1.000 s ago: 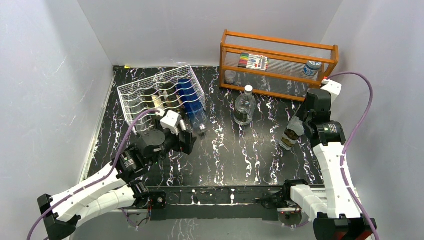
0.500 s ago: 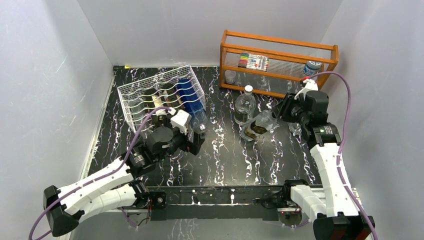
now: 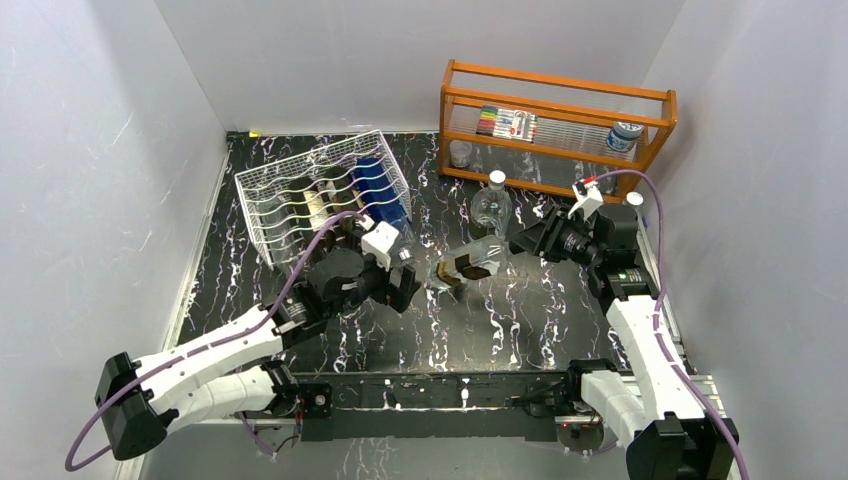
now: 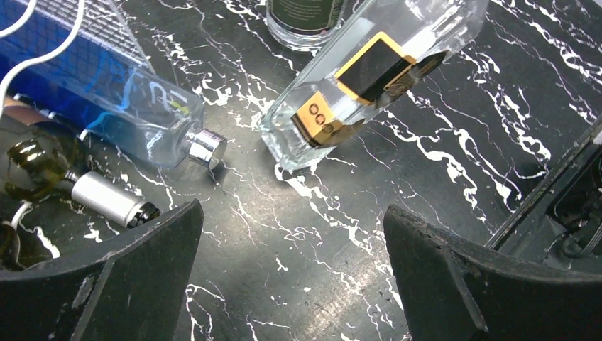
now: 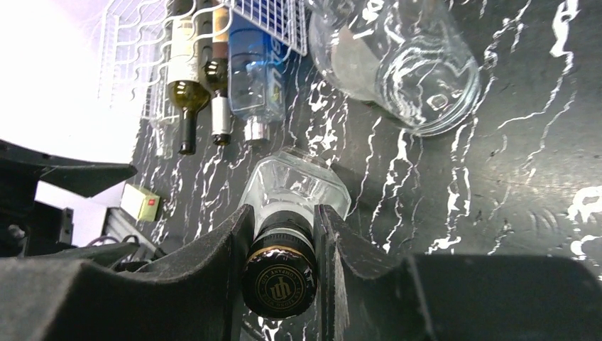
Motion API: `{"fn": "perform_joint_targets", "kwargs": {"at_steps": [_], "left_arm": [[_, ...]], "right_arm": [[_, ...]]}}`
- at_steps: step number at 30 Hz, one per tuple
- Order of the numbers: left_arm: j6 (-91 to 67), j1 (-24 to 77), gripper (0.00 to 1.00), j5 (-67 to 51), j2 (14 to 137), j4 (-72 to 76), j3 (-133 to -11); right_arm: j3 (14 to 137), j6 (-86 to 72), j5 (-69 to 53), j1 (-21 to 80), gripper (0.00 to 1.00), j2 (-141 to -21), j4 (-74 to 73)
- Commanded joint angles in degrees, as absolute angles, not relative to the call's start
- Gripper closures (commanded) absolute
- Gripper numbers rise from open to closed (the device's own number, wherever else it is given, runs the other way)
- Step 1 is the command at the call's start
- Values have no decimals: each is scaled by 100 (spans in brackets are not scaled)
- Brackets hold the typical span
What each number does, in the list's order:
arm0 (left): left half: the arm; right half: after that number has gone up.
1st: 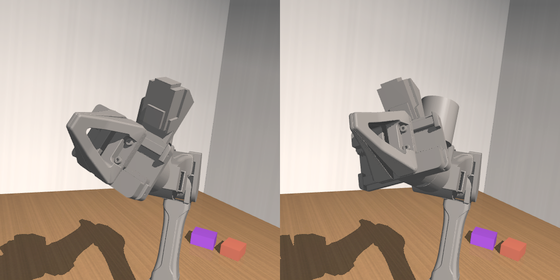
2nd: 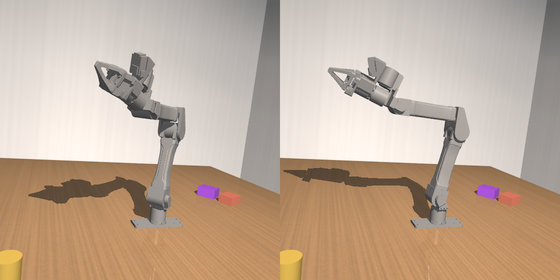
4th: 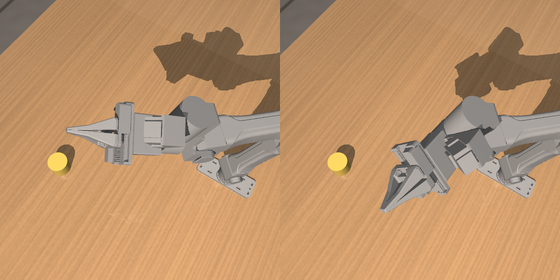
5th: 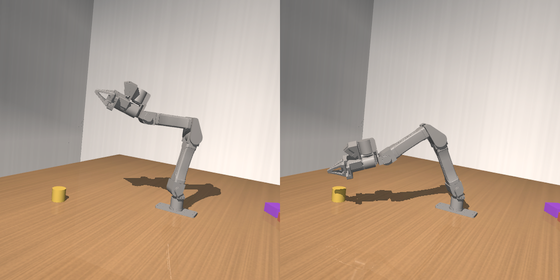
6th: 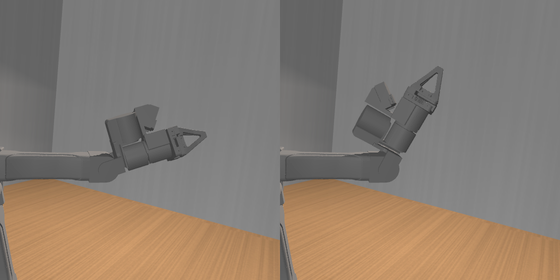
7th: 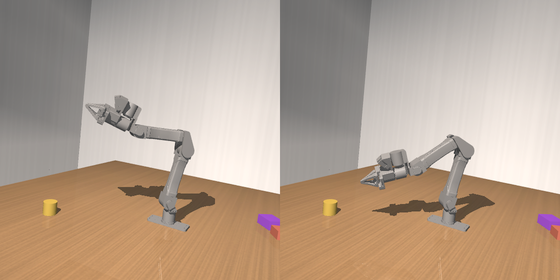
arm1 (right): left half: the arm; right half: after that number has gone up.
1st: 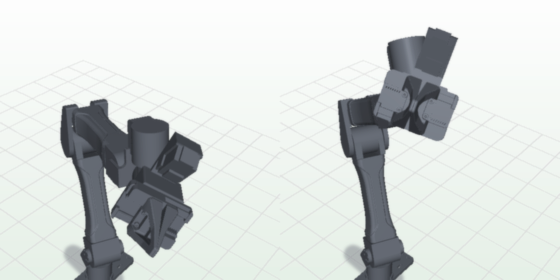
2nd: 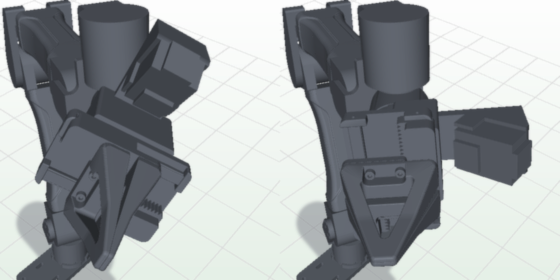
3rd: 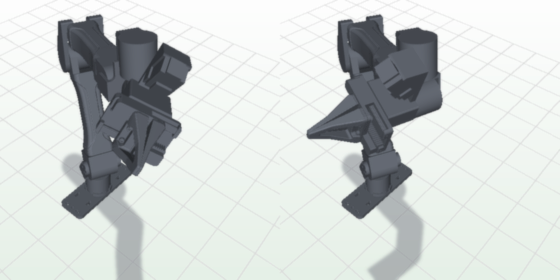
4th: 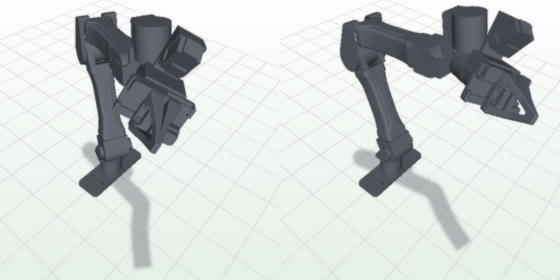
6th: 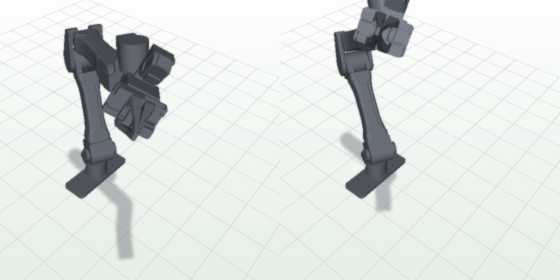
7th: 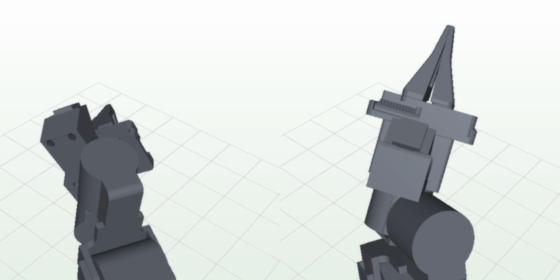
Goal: Put the wine bottle on the wine rack
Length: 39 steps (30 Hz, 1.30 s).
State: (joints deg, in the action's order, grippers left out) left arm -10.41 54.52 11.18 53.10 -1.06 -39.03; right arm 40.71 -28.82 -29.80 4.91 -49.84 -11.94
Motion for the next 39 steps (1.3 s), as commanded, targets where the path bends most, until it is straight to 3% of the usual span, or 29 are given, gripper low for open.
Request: {"fn": "perform_joint_targets", "kwargs": {"at_steps": [1,9,17,30,34,39], "left_arm": [[-558,5454,2,649,5443,43,-4023],[-664,5450,2,-483,6332,-149,-4361],[-43,5455,2,-1264,6967,321,-4542],[433,5436,4,-1921,8257,1096,-4801],[448,5416,13,-1831,8441,1393,-4619],[607,5415,43,-1852,8537,1292,-4753]], "right_arm": [[3905,-3315,-3807,515,100,-4866,-296],[3551,-3511,-4678,527,100,-4839,519],[3383,-3591,-4681,648,100,-4941,585],[3347,-3688,-5163,827,100,-4900,817],[3306,-3746,-5222,873,100,-4839,825],[3254,-3820,-5216,893,100,-4821,815]]}}
